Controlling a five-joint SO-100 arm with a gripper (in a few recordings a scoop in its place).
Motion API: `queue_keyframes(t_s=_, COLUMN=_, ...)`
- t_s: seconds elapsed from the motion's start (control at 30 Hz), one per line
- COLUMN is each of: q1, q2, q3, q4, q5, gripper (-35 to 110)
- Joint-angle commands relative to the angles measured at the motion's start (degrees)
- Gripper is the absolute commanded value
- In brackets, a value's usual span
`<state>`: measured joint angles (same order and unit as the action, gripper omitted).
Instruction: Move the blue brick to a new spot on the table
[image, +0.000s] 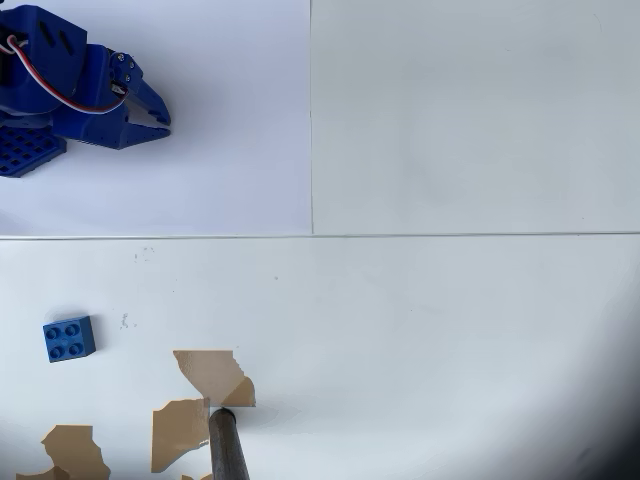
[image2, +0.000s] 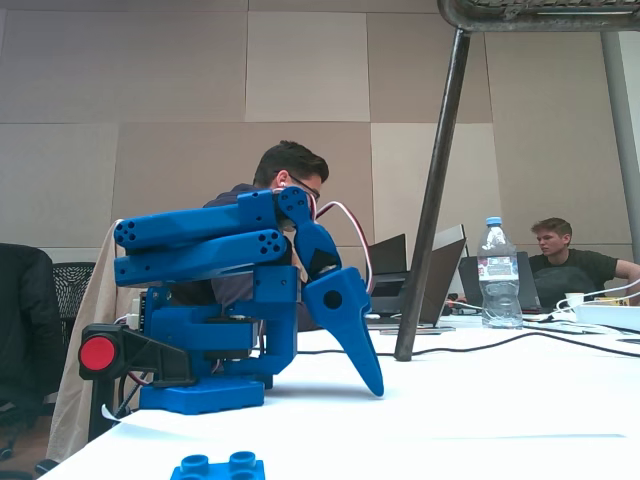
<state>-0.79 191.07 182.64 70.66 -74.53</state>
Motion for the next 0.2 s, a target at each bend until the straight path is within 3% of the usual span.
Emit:
queue_keyframes(t_s=0.0, q1=-0.62, q2=0.18, q3=1.85, q4=-1.14, q5=0.18, gripper=1)
queue_keyframes(t_s=0.17, q1=-0.62, q2=0.18, q3=1.85, q4=-1.14, q5=0.18, gripper=1)
